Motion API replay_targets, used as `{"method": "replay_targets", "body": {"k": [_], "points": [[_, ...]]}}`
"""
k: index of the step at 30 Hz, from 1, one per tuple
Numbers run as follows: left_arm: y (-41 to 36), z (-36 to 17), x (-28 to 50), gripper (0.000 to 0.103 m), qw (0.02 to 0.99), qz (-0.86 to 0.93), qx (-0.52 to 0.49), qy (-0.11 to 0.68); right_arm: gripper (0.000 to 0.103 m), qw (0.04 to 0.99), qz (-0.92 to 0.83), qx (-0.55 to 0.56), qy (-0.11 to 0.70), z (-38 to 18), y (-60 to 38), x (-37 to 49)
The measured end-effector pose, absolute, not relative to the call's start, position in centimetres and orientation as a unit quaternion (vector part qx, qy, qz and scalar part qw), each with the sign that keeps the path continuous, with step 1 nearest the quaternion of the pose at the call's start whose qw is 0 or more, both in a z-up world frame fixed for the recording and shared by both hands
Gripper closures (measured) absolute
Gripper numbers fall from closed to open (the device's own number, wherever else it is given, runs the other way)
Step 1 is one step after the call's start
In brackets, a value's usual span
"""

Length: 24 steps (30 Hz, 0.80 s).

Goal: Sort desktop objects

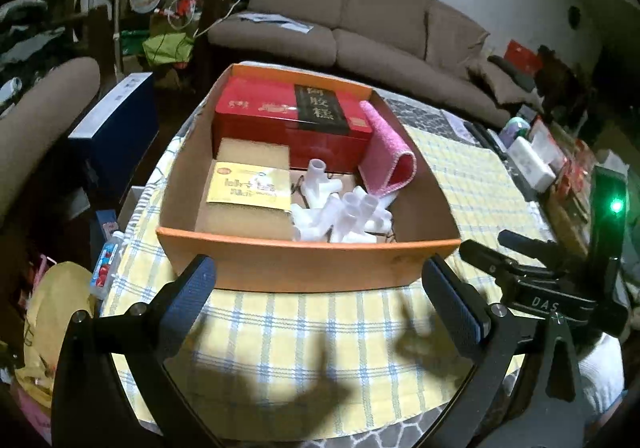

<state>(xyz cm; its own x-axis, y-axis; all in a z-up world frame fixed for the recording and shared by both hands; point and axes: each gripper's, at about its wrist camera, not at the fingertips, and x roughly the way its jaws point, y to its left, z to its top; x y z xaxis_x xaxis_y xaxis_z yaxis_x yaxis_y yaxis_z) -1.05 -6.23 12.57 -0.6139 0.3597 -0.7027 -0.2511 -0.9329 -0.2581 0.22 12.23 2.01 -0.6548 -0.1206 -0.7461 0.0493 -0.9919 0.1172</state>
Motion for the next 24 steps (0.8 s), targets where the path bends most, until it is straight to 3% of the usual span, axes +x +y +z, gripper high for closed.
{"method": "replay_targets", "body": {"k": [11, 16, 24], "points": [[-3.6, 9.6, 0.4, 0.0, 0.159, 0.897, -0.412, -0.028, 0.009, 0.014, -0.904, 0.424, -0.044, 0.0, 13.8, 2.5], [-1.3, 8.6, 0.6, 0.0, 0.167, 0.894, -0.416, -0.002, 0.001, -0.006, -0.9, 0.434, -0.043, -1.2, 14.9, 2.7], [0.9, 6.6, -0.4, 0.0, 0.156, 0.888, -0.432, -0.009, 0.001, -0.034, -0.896, 0.44, -0.042, -3.2, 16.5, 2.9]]}}
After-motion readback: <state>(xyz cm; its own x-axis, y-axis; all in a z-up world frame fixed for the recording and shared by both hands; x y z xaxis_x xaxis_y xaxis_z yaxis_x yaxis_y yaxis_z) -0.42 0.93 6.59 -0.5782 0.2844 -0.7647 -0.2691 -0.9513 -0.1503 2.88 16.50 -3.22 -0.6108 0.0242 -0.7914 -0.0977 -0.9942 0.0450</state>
